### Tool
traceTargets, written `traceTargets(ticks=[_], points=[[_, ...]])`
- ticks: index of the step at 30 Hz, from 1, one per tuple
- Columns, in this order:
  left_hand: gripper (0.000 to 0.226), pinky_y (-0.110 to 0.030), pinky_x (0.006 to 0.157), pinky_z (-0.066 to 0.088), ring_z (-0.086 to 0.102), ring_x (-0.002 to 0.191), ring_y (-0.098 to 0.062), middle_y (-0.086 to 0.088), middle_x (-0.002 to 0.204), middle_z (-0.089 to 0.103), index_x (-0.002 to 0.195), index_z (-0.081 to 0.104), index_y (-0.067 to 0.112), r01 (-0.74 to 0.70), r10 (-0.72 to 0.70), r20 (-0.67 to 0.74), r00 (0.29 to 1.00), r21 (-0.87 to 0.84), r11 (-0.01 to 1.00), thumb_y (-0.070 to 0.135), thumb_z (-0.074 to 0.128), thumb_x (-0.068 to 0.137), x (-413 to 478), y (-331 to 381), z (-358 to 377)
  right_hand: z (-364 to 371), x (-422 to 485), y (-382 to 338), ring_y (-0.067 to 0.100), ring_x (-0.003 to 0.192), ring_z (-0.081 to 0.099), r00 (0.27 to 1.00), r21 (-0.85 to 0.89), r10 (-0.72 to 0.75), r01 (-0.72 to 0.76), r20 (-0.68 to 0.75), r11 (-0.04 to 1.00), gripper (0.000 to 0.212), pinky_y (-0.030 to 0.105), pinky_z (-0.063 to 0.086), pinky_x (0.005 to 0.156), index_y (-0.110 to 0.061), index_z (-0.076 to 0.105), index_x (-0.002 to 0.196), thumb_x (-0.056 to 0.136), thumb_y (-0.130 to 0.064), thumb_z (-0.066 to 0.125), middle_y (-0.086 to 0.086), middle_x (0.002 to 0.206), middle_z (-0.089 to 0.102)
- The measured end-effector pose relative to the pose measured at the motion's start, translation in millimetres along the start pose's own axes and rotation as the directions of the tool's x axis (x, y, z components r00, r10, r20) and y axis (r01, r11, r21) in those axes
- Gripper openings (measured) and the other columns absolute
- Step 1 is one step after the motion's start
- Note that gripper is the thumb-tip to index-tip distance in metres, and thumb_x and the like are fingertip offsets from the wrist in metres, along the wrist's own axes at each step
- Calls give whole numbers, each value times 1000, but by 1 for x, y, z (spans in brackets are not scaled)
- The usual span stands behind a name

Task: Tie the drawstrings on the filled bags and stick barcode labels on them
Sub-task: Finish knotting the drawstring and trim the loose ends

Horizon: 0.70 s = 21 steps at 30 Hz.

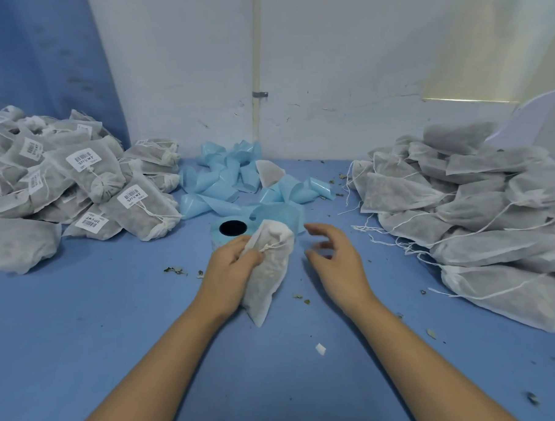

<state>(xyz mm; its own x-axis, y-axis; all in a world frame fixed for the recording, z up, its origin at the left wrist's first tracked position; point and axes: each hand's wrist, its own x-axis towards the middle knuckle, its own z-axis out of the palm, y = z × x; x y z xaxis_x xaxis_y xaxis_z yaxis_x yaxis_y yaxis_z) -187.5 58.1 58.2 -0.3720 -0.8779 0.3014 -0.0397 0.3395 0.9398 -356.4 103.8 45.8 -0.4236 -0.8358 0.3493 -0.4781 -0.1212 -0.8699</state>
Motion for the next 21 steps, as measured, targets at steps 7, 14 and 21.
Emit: traceTargets(ticks=[7, 14, 21], points=[[20, -13, 67, 40, 57, 73, 0, 18, 76, 64, 77, 65, 27, -131, 129, 171, 977, -3, 991, 17, 48, 74, -5, 3, 7, 7, -9, -9, 14, 119, 35, 953, -409, -284, 300, 101, 862, 20, 28, 39, 87, -24, 64, 107, 92, -16, 55, -7, 146, 29], [14, -11, 60, 40, 55, 64, -2, 16, 68, 61, 72, 64, 17, -56, 63, 102, 993, -70, 996, 20, 50, 72, -3, 0, 6, 5, -9, -11, 16, 114, 37, 943, -394, -317, 253, -104, 884, 17, 29, 39, 92, -17, 65, 109, 94, -15, 56, 1, 128, 38], [18, -22, 52, 36, 48, 53, -11, -3, 57, 49, 64, 51, 6, 193, -199, 12, 980, -308, 932, 23, 55, 61, 7, -3, -4, 3, -11, -13, 5, 103, 57, 997, -14, -80, 80, 11, 997, 39, 22, 44, 93, -24, 50, 125, 90, -9, 61, -10, 112, 61]])
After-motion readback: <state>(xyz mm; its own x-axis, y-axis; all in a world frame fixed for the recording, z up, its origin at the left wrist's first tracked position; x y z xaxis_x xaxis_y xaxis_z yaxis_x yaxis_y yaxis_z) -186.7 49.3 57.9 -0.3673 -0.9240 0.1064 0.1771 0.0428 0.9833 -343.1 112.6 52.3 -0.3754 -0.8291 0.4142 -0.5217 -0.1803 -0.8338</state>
